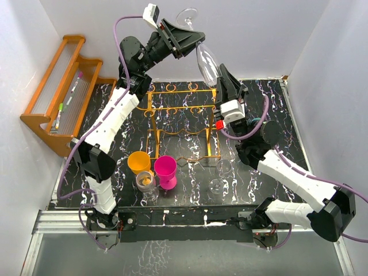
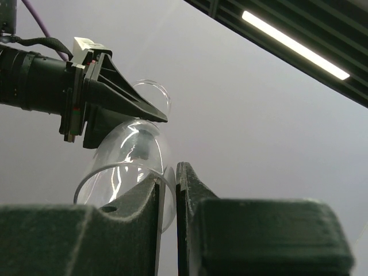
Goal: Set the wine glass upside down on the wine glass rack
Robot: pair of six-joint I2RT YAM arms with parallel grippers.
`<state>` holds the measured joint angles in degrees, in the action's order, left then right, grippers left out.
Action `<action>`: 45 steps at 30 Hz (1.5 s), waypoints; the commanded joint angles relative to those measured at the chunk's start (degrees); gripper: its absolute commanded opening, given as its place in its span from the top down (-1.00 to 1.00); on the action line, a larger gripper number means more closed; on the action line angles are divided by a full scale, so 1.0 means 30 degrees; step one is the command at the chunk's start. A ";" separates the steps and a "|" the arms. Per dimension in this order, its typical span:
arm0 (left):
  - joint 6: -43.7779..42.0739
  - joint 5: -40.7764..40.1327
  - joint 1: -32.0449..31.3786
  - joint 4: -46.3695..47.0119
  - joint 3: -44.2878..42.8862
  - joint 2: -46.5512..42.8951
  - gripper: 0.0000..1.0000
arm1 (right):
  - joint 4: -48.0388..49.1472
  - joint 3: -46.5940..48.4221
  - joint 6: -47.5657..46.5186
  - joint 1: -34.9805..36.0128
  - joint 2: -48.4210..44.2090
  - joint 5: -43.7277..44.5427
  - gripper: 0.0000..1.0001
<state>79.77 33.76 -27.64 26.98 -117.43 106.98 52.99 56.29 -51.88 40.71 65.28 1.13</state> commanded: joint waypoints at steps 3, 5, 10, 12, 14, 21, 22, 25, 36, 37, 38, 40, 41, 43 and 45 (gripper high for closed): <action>-0.0992 0.0559 -0.0135 0.0902 -0.1021 -0.0748 -0.06 | 0.2906 -0.0189 -0.1015 0.0295 0.0163 0.2137 0.84; -0.0984 0.0583 -0.0133 0.0895 -0.1000 -0.0844 -0.15 | 0.3180 -0.0197 -0.1139 0.0321 0.0241 0.2461 0.84; -0.1183 0.0607 -0.0126 0.1069 -0.0989 -0.0872 -0.03 | 0.3015 -0.0318 -0.1137 0.0448 0.0216 0.2086 0.84; -0.1120 0.0567 -0.0133 0.1155 -0.0922 -0.0840 -0.01 | 0.2954 -0.0363 -0.1134 0.0583 0.0196 0.1864 0.84; -0.1087 0.0527 -0.0133 0.1183 -0.0893 -0.0840 0.02 | 0.2896 -0.0392 -0.1188 0.0721 0.0198 0.1676 0.84; -0.1163 0.0277 -0.0133 0.1087 -0.1052 -0.0686 0.70 | 0.2811 -0.0496 -0.1380 0.1215 0.0556 0.1693 0.83; -0.1204 0.0289 -0.0133 0.1110 -0.1101 -0.0654 0.91 | 0.2840 -0.0547 -0.1386 0.1242 0.0638 0.1773 0.84; -0.1262 0.0362 -0.0132 0.1098 -0.1291 -0.0679 1.00 | 0.2712 -0.0685 -0.1377 0.1377 0.0753 0.1800 0.84; -0.5149 0.1290 0.0021 0.1049 -0.3699 -0.0487 1.00 | -0.2353 -0.0081 0.0918 0.1576 -0.0507 -0.1581 0.24; -0.6313 0.1367 0.0088 0.0472 -0.4204 -0.0450 1.00 | -0.3135 0.0018 0.1209 0.1570 -0.0652 -0.1764 0.15; -0.7531 0.1509 0.0140 -0.0142 -0.4754 -0.0445 1.00 | -0.3525 0.0085 0.1677 0.1577 -0.0802 -0.1834 -0.14; -1.0486 0.1593 0.0322 -0.1876 -0.5772 -0.0480 1.00 | -0.4651 0.0343 0.2620 0.1577 -0.1090 -0.1853 -0.94; -1.1737 0.1508 0.0499 -0.2608 -0.6060 -0.0577 1.00 | -0.5124 0.0364 0.2850 0.1551 -0.1267 -0.1948 -0.96; -1.3789 0.1406 0.1172 -0.3481 -0.6170 -0.0894 1.00 | -0.5701 0.0263 0.3015 0.1567 -0.1704 -0.2064 -0.96; -1.5442 0.1350 0.2170 -0.3532 -0.5643 -0.1372 1.00 | -0.5740 -0.0008 0.3228 0.1574 -0.2264 -0.1991 -0.96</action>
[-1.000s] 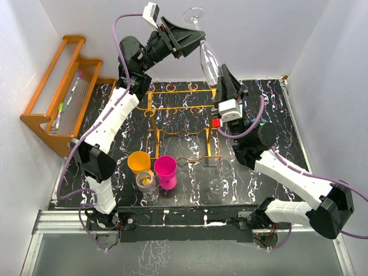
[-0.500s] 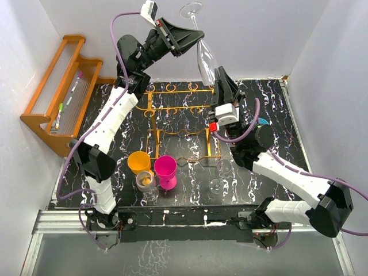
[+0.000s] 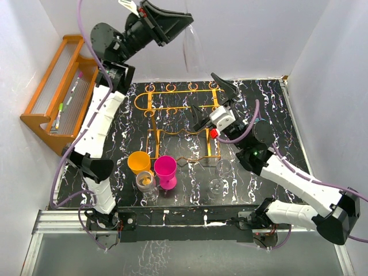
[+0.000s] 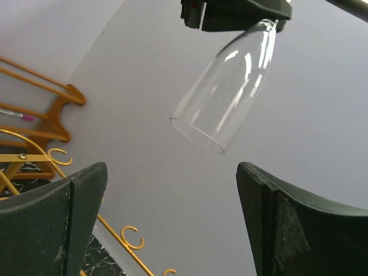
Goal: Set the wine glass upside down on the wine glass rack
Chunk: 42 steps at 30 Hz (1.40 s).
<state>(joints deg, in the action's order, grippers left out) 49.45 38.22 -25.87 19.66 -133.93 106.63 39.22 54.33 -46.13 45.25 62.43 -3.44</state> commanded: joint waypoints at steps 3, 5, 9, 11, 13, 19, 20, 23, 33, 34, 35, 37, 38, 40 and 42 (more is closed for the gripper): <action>-0.8467 -0.0270 0.3351 -0.0400 0.1977 -0.2162 1.00 | -0.1312 0.0515 0.1906 0.0032 -0.2184 -0.0351 -0.96; -0.9359 -0.0046 0.4901 0.1895 0.4830 -0.3306 1.00 | -0.1813 0.0694 0.2558 0.0040 -0.2776 -0.0253 -0.96; -1.1563 0.2228 0.7273 0.3967 0.8181 -0.3911 1.00 | -0.3115 0.1021 0.3873 0.0054 -0.4020 -0.0335 -0.97; -1.2348 0.3528 0.7920 0.5608 1.0194 -0.4233 1.00 | -0.3522 0.0966 0.4004 0.0056 -0.4558 -0.0583 -0.96; -1.3009 0.4387 0.8374 0.7471 1.2700 -0.4716 1.00 | -0.3941 0.0964 0.4076 0.0047 -0.5046 -0.0567 -0.96; -0.9472 0.7697 0.9848 1.6254 1.8140 -0.4229 1.00 | -0.4097 0.0420 0.4345 0.0045 -0.6568 0.0157 -0.96; -0.9569 0.7668 0.9893 1.6340 1.8666 -0.4218 1.00 | -0.4108 0.0306 0.4447 0.0038 -0.6796 0.0302 -0.96; -0.9712 0.7320 0.9886 1.7869 1.9887 -0.4395 1.00 | -0.4187 -0.0283 0.4865 0.0061 -0.7503 0.0551 -0.97; -0.9643 0.5749 0.9679 2.1513 2.3548 -0.4855 1.00 | -0.5824 -0.0923 0.6438 0.0039 -0.9085 0.1429 -0.96; -0.9656 0.5762 0.9678 2.1762 2.3728 -0.4721 1.00 | -0.5836 -0.0946 0.6528 0.0051 -0.9202 0.1439 -0.96; -0.9568 0.5749 0.9677 2.1980 2.3861 -0.4483 1.00 | -0.5936 -0.0941 0.6591 0.0049 -0.9271 0.1426 -0.96; -0.9423 0.5838 0.9662 2.2520 2.4118 -0.4120 1.00 | -0.6260 -0.0836 0.6740 0.0052 -0.9279 0.1162 -0.96; -0.9251 0.5911 0.9675 2.2749 2.4243 -0.3959 1.00 | -0.6480 -0.0755 0.6762 0.0042 -0.9255 0.1021 -0.96; -0.8945 0.5966 0.9512 2.3115 2.4436 -0.3677 1.00 | -0.6897 -0.0561 0.6885 0.0036 -0.9093 0.0995 -0.97; -0.8925 0.6106 0.9319 2.3418 2.4682 -0.3487 1.00 | -0.7300 -0.0295 0.7118 0.0041 -0.8848 0.1133 -0.96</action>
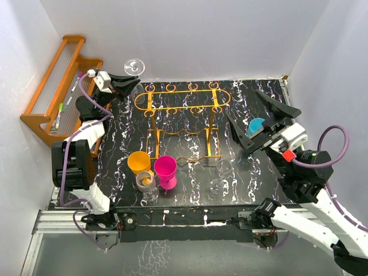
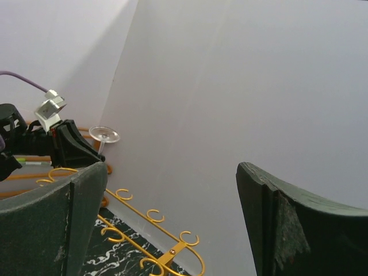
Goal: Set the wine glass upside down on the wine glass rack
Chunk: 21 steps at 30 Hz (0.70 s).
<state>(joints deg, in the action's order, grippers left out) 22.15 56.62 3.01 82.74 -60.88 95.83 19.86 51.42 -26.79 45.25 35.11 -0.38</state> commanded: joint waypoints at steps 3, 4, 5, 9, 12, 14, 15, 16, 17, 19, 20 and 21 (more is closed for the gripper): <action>0.0175 0.0156 -0.0677 0.2549 0.0565 0.0402 1.00 | -0.1060 0.0946 0.1105 0.0044 0.0573 0.0050 -0.96; 0.0138 0.0245 -0.0826 0.2590 0.0641 0.0517 1.00 | -0.1039 0.0982 0.1260 0.0052 0.0644 -0.0043 -0.96; 0.0009 0.0307 -0.0976 0.2573 0.0699 0.0623 1.00 | -0.1025 0.1012 0.1444 0.0038 0.0723 -0.0143 -0.96; -0.0304 0.0347 -0.1439 0.2637 0.0840 0.0963 1.00 | -0.1024 0.1216 0.1999 0.0042 0.0997 -0.0985 -0.96; -0.0402 0.0345 -0.1655 0.2806 0.0960 0.1090 1.00 | -0.1053 0.1280 0.2210 0.0059 0.1179 -0.1012 -0.96; -0.0397 0.0345 -0.1727 0.2935 0.1201 0.0935 1.00 | -0.1103 0.1241 0.2241 0.0042 0.1237 -0.0826 -0.96; -0.0384 0.0345 -0.1748 0.2994 0.1362 0.0826 1.00 | -0.1099 0.1209 0.2263 0.0059 0.1244 -0.0750 -0.96; -0.0397 0.0382 -0.1762 0.3070 0.1525 0.0728 1.00 | -0.1084 0.1187 0.2276 0.0036 0.1223 -0.0638 -0.96; -0.0446 0.0500 -0.1778 0.3091 0.1692 0.0631 1.00 | -0.1097 0.1144 0.2278 0.0040 0.1216 -0.0607 -0.96; -0.0492 0.0801 -0.1793 0.3219 0.1936 0.0406 1.00 | -0.1121 0.1066 0.2278 0.0052 0.1216 -0.0511 -0.96; -0.0520 0.0875 -0.1793 0.3252 0.2080 0.0261 1.00 | -0.1112 0.1048 0.2293 0.0049 0.1216 -0.0487 -0.96; -0.0557 0.0920 -0.1793 0.3322 0.2248 0.0126 1.00 | -0.1126 0.1009 0.2302 0.0034 0.1216 -0.0473 -0.96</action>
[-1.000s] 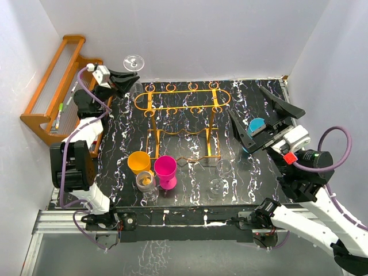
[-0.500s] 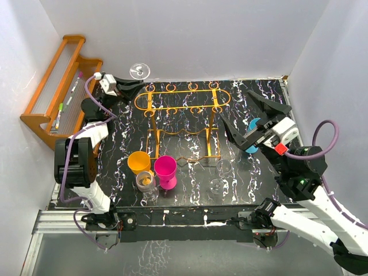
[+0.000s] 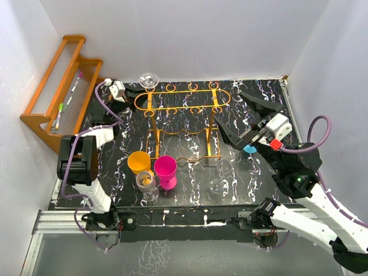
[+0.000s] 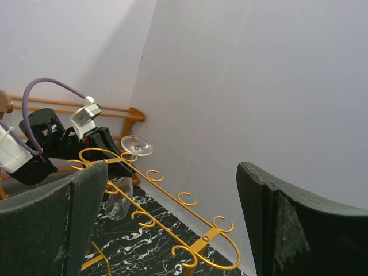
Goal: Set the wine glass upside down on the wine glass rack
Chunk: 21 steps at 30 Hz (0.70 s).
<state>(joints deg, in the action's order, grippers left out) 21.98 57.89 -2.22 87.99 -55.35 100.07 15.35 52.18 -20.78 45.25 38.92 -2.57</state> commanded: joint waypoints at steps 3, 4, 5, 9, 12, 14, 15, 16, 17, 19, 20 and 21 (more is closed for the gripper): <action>-0.0558 0.0617 -0.0052 0.1704 0.0934 -0.1705 1.00 | 0.0382 0.0610 0.0304 0.0049 -0.0136 0.0371 -0.96; -0.0558 0.0625 -0.0052 0.1734 0.1060 -0.1811 1.00 | 0.0389 0.0552 0.0304 0.0034 -0.0165 0.0411 -0.96; -0.0536 0.0666 -0.0052 0.1724 0.1127 -0.1904 1.00 | 0.0390 0.0494 0.0304 0.0040 -0.0191 0.0474 -0.96; -0.0331 0.0555 -0.0053 0.1727 0.1281 -0.2180 1.00 | 0.0386 0.0293 0.0304 0.0056 -0.0279 0.0588 -0.96; -0.0325 0.0450 -0.0044 0.1700 0.1309 -0.2311 1.00 | 0.0390 0.0135 0.0304 0.0047 -0.0287 0.0718 -0.96; -0.0273 0.0478 -0.0055 0.1723 0.1296 -0.2431 1.00 | 0.0375 0.0043 0.0331 0.0033 -0.0246 0.0849 -0.96; -0.0241 0.0498 -0.0052 0.1792 0.1339 -0.2531 1.00 | 0.0380 0.0020 0.0333 0.0040 -0.0230 0.0899 -0.96; -0.0236 0.0507 -0.0052 0.1852 0.1378 -0.2624 1.00 | 0.0385 -0.0005 0.0355 0.0044 -0.0221 0.0946 -0.96; -0.0251 0.0508 -0.0052 0.1967 0.1457 -0.2738 1.00 | 0.0389 -0.0016 0.0409 0.0048 -0.0179 0.1078 -0.96; -0.0342 0.0523 -0.0052 0.2122 0.1619 -0.2842 1.00 | 0.0418 0.0015 0.0570 0.0026 -0.0064 0.1294 -0.96; -0.0446 0.0558 -0.0052 0.2223 0.1699 -0.2879 1.00 | 0.0419 0.0054 0.0645 0.0057 -0.0006 0.1394 -0.96; -0.0464 0.0650 -0.0052 0.2272 0.1734 -0.2847 1.00 | 0.0419 0.0065 0.0698 0.0043 0.0060 0.1432 -0.96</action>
<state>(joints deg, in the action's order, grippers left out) 21.65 59.05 -2.22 89.89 -50.63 95.35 15.00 51.90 -20.18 45.25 38.74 -0.14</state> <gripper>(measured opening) 0.099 0.982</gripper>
